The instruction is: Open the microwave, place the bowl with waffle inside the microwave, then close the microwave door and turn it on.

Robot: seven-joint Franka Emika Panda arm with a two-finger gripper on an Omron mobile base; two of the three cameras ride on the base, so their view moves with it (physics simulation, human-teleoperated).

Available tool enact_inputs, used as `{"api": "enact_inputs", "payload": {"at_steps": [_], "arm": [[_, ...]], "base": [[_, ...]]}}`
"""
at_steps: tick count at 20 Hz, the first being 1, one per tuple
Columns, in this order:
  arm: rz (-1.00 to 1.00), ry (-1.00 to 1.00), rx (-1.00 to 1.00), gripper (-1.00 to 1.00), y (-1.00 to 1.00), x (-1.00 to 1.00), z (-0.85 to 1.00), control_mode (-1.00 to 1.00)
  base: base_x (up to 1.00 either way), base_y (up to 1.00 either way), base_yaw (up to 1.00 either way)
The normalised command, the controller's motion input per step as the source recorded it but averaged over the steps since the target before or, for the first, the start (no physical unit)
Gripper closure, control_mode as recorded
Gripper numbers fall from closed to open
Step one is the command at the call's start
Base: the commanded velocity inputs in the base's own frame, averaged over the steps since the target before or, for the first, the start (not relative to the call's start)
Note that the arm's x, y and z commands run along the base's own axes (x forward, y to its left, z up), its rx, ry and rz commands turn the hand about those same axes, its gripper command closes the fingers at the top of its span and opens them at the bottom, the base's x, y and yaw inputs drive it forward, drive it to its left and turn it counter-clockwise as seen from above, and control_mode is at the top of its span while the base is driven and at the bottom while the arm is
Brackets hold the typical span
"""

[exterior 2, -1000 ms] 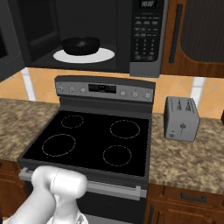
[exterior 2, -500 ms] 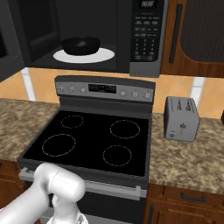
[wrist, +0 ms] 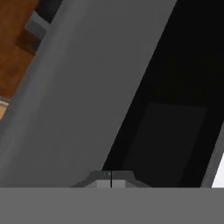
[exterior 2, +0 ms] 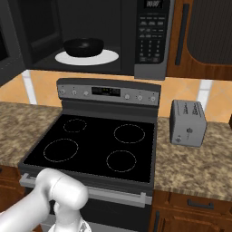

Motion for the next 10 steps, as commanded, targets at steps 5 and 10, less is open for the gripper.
{"api": "enact_inputs", "payload": {"at_steps": [5, 10], "arm": [[0.0, 0.44, 0.26, 1.0, -1.0, 0.0, 0.69, -1.0], [0.01, 0.52, 0.29, 1.0, -1.0, 0.03, 0.75, -1.0]], "base": [[0.0, 0.0, 0.0], [0.0, 0.0, 0.0]]}}
